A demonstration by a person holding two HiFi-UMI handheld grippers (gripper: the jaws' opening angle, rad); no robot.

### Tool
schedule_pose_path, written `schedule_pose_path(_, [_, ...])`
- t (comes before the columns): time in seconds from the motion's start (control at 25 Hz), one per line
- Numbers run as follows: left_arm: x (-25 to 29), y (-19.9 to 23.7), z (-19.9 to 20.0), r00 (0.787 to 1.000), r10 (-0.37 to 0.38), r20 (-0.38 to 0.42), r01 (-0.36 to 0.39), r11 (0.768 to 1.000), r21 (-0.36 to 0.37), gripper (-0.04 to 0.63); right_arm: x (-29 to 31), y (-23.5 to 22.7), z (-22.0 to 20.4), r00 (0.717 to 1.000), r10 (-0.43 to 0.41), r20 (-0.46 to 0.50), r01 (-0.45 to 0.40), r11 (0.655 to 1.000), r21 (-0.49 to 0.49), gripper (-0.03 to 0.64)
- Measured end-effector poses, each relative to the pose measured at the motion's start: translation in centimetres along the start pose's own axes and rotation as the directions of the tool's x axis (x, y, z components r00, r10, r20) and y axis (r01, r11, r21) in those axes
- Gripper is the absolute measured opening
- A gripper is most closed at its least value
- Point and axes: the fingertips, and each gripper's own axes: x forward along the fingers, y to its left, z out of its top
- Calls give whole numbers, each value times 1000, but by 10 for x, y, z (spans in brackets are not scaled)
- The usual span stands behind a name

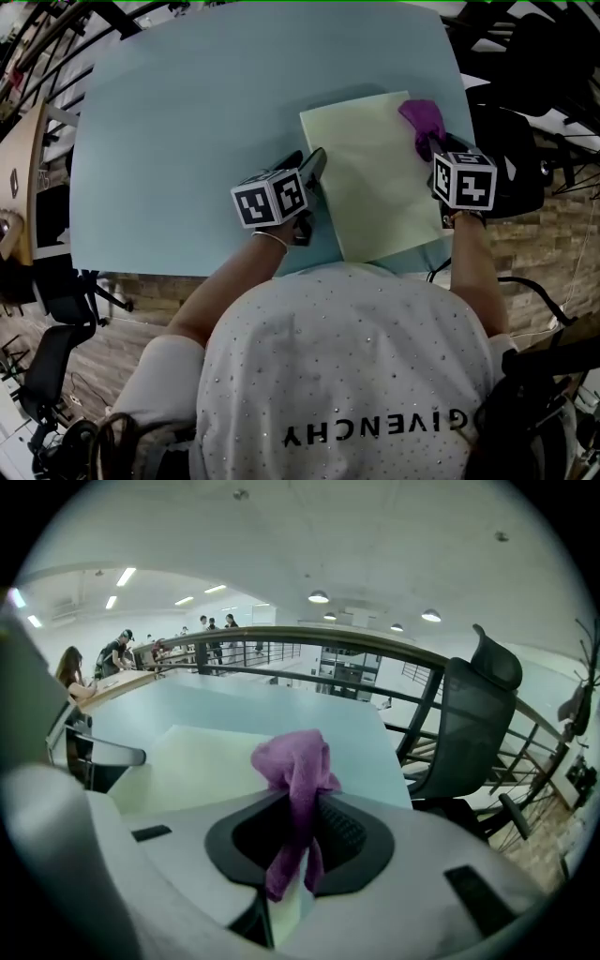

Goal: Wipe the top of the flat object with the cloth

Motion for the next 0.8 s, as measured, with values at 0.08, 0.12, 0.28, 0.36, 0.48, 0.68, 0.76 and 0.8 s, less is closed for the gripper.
schedule_pose_path(0.08, [-2,2,0,1000,2,8,-2,1000,-2,225,-6,16,13,997,69,36,-70,997,16,64])
schedule_pose_path(0.12, [-1,1,-1,1000,0,8,0,1000,-2,225,-10,27,19,991,122,56,-124,992,32,64])
schedule_pose_path(0.28, [2,-3,-2,1000,-20,-12,20,1000,-3,225,-21,91,28,931,360,64,-362,932,24,61])
schedule_pose_path(0.36, [2,-4,-2,1000,-22,-22,22,1000,2,225,-25,127,21,899,438,20,-437,899,-27,60])
schedule_pose_path(0.48, [4,-5,-4,999,-25,-25,25,999,24,225,-31,171,13,856,518,-3,-516,853,-81,60])
schedule_pose_path(0.68, [3,-6,-4,998,-50,-37,51,998,30,225,-47,229,-2,763,642,-79,-646,751,-137,61])
schedule_pose_path(0.76, [1,-3,-2,997,-55,-45,56,998,30,225,-46,242,-7,766,635,-106,-642,742,-194,61])
schedule_pose_path(0.8, [1,-2,-1,997,-56,-47,58,998,37,225,-43,245,-8,782,614,-108,-621,751,-225,62])
